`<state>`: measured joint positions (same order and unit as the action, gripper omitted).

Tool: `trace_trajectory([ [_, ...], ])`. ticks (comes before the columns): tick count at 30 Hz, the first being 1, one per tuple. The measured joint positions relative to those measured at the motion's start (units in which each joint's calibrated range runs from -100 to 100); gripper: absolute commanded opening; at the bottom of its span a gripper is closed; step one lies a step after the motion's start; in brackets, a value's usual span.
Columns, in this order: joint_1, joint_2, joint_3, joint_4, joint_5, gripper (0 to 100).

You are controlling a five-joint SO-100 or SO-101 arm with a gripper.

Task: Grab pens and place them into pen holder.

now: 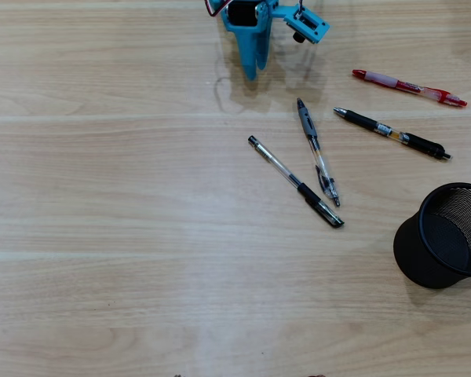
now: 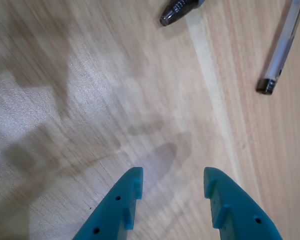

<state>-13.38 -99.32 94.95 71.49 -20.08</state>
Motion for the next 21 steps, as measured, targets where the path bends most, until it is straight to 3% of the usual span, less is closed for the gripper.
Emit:
trace_trajectory([
  [6, 2.20, 1.02, -0.35, -0.09, -0.78, 15],
  [10, 5.91, 10.66, -7.61, -2.24, -2.14, 19],
  [14, 6.67, 30.98, -25.14, -6.37, -2.45, 28],
  [21, 2.45, 82.52, -68.53, -1.89, -10.59, 26],
])
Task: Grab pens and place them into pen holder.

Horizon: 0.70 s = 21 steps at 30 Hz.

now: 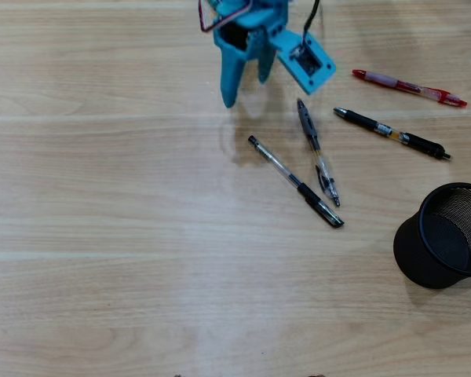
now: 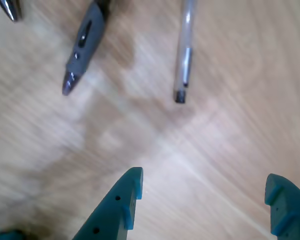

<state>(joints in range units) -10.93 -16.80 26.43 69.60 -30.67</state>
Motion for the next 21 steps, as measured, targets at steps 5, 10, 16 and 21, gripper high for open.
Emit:
trace_trajectory([
  [5, -2.03, 33.69, -26.12, 4.48, -1.20, 25],
  [10, -3.38, 50.02, -41.97, 5.17, -1.25, 25],
  [16, -4.39, 53.91, -47.90, 5.25, -1.30, 18],
  [21, -4.05, 54.68, -48.96, 5.17, -1.72, 3],
])
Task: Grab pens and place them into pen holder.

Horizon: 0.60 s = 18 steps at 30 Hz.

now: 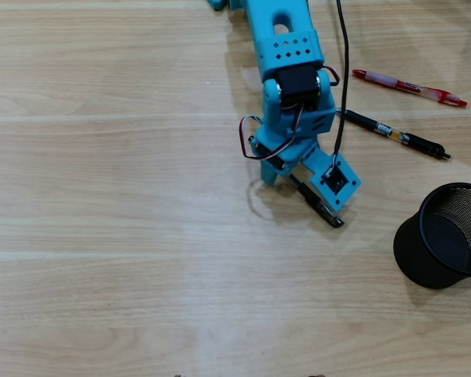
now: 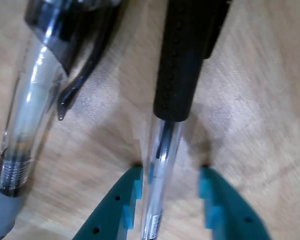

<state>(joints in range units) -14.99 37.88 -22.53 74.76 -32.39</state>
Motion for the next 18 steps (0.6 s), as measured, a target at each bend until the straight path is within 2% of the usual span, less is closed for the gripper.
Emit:
trace_trajectory([
  [8, 0.93, -3.05, 1.24, -0.09, -0.05, 2],
  [12, 1.35, -12.36, 1.33, -0.69, -0.05, 2],
  [15, 0.00, -22.60, 1.33, -6.98, -0.10, 2],
  [18, -3.38, -31.06, 1.33, -18.17, -2.50, 2],
])
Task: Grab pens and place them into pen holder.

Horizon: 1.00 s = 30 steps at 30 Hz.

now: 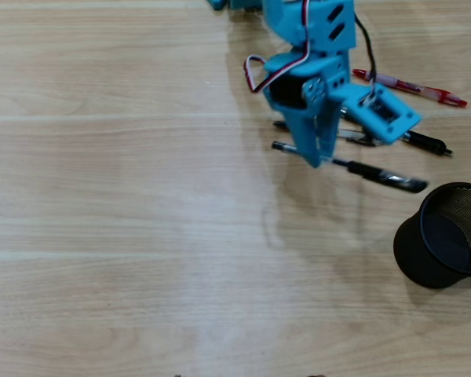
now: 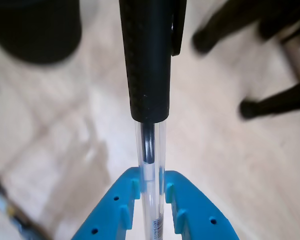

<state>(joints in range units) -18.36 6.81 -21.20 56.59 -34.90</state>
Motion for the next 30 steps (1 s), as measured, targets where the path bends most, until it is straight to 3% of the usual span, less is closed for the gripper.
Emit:
trace_trajectory([
  [9, -12.75, 5.67, 1.15, -46.77, -15.44, 2],
  [13, -14.35, 15.49, 1.24, -59.86, -18.83, 2],
  [23, -14.69, 25.05, 2.21, -62.53, -19.41, 3],
  [30, -15.45, 28.27, 2.21, -63.48, -19.46, 12],
])
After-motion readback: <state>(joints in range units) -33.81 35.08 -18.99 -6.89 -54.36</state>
